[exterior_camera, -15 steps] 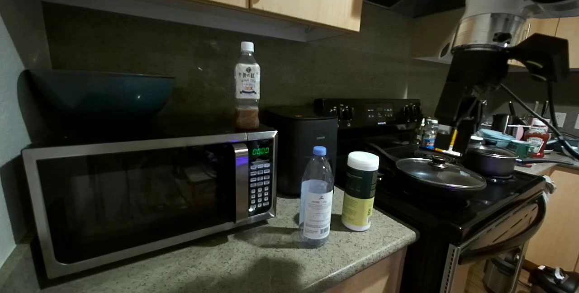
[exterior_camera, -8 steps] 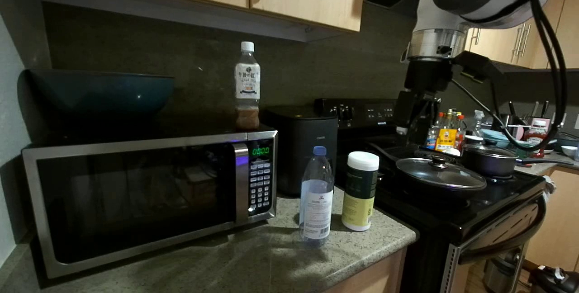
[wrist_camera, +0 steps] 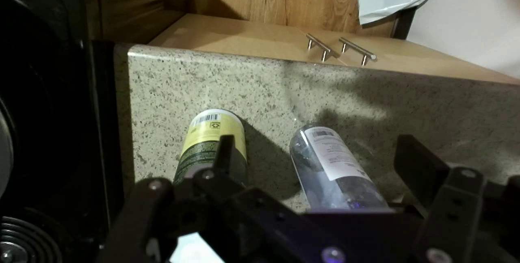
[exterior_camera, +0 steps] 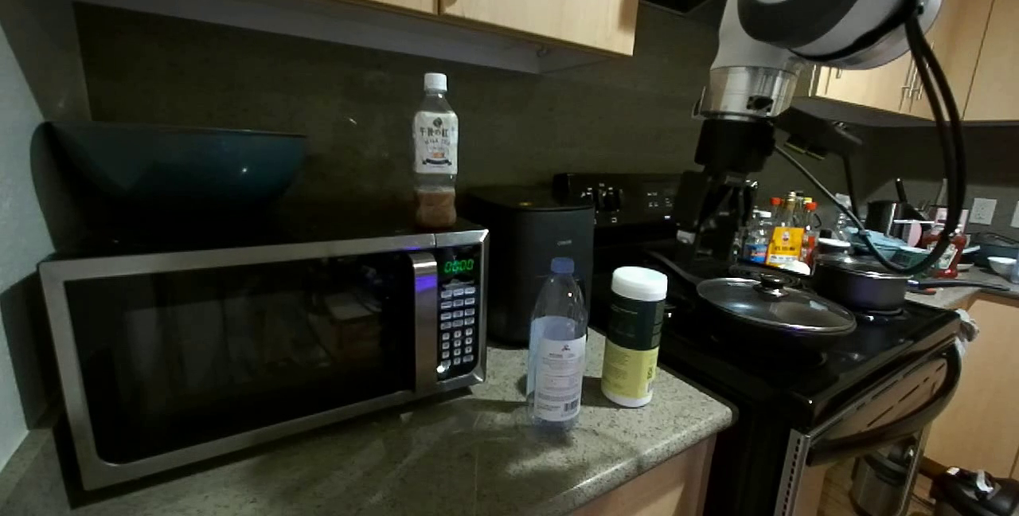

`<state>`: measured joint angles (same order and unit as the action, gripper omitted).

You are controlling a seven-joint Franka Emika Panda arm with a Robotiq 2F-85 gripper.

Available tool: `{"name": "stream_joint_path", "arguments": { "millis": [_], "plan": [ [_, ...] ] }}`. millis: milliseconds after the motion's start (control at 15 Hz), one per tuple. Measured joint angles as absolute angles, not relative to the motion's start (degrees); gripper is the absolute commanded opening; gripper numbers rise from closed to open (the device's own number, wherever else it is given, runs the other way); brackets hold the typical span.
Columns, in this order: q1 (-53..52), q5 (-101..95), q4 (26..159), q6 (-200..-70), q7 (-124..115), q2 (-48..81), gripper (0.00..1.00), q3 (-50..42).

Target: Swap around the green bottle and the water bottle

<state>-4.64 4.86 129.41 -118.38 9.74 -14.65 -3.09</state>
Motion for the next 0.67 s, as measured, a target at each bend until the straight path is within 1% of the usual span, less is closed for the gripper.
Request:
{"name": "stream_joint_path", "arguments": {
  "millis": [400,667],
  "plan": [
    [-3.7,4.9,123.6,-128.6,8.1,-2.4,1.00,-3.1],
    [-3.2,3.9,119.8,-129.9,5.3,1.8,1.00,-3.0]
  ]
}}
